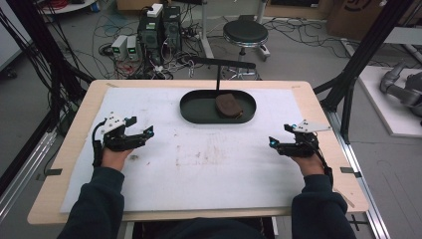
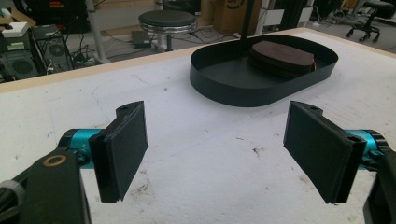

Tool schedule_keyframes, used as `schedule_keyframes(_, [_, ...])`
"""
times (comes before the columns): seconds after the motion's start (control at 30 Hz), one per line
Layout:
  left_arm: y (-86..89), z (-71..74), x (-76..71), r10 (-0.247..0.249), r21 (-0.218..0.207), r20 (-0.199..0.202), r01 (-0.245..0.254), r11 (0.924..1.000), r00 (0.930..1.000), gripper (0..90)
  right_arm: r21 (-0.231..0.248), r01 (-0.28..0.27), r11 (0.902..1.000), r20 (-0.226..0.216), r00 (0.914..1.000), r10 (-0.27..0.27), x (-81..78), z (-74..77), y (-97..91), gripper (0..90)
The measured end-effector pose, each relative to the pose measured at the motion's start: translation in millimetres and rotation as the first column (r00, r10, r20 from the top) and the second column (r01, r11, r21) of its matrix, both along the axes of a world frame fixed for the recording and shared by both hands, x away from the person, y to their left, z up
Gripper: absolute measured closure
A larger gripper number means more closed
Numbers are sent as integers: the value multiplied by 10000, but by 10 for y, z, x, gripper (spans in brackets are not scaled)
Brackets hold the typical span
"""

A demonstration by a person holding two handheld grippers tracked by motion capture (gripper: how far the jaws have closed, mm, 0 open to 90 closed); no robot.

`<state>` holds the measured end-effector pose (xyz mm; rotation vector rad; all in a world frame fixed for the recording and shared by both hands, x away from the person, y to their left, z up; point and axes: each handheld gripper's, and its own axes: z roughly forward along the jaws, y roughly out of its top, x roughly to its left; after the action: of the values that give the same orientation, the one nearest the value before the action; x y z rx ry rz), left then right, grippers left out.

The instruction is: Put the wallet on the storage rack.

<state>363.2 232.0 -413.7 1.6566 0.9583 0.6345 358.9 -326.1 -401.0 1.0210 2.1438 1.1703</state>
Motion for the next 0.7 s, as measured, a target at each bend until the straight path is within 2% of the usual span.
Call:
schedule_keyframes(0.3, [-11,26,-38,-148,36,141,147,9999,9998,215,-444,71,9990,-120,9999,-76,-10,-28,33,205])
schedule_keyframes(0.7, [-2,27,-58,-124,68,151,123,9999,9998,215,-453,102,9989,-250,9996,-113,-24,-26,71,204])
